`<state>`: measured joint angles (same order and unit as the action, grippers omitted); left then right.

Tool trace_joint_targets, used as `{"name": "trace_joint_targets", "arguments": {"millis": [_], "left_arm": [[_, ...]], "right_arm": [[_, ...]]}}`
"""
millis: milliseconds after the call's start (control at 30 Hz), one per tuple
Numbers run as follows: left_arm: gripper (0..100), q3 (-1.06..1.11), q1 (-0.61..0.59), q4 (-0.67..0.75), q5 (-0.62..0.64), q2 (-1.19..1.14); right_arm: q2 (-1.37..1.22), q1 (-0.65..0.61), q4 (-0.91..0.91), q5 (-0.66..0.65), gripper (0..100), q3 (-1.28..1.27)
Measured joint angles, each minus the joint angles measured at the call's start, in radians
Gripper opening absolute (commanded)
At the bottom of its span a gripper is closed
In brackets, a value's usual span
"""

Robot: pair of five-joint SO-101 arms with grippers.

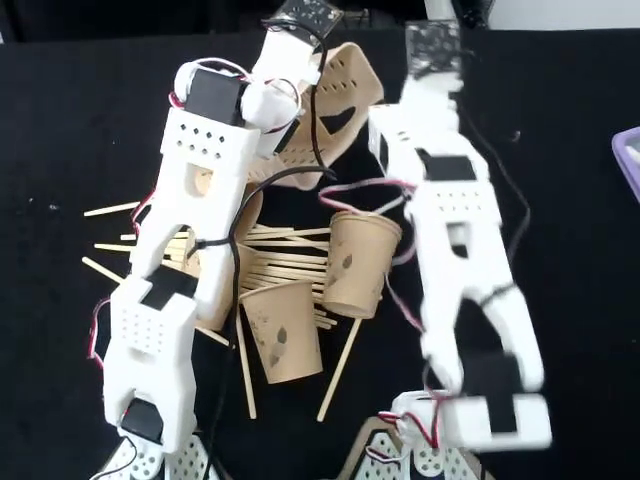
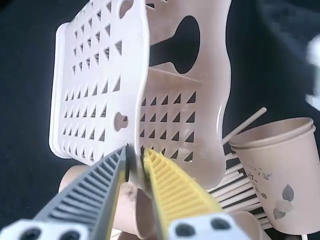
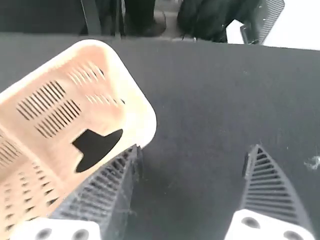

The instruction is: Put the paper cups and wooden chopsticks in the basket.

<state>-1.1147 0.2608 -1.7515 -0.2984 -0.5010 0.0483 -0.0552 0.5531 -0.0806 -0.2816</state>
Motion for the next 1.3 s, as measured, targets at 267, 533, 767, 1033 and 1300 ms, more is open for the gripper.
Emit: {"name": "trace_joint_targets", "arguments": {"millis": [267,533,767,1033,1300], "left_arm": [[3,0.012,0.002,0.0,-0.002,0.015],[3,0.017,0.005,0.002,-0.002,0.015],[3,0.018,0.009,0.002,-0.002,0.015],[6,0.018,-0.028,0.034,-0.002,0.021],[26,-0.109,-0.123,0.041,0.33,0.018]], "right_arm": [[-0.267,-0.031,-0.003,-0.117,27.0,0.209],[-0.453,-0.009,0.017,-0.121,1.3,0.439],[-0.414,0.023,0.16,-0.12,1.1,0.443],[-0.078,0.044,0.15,0.002,1.1,0.109],[0.118,0.054,-0.143,0.018,1.1,-0.215]]}}
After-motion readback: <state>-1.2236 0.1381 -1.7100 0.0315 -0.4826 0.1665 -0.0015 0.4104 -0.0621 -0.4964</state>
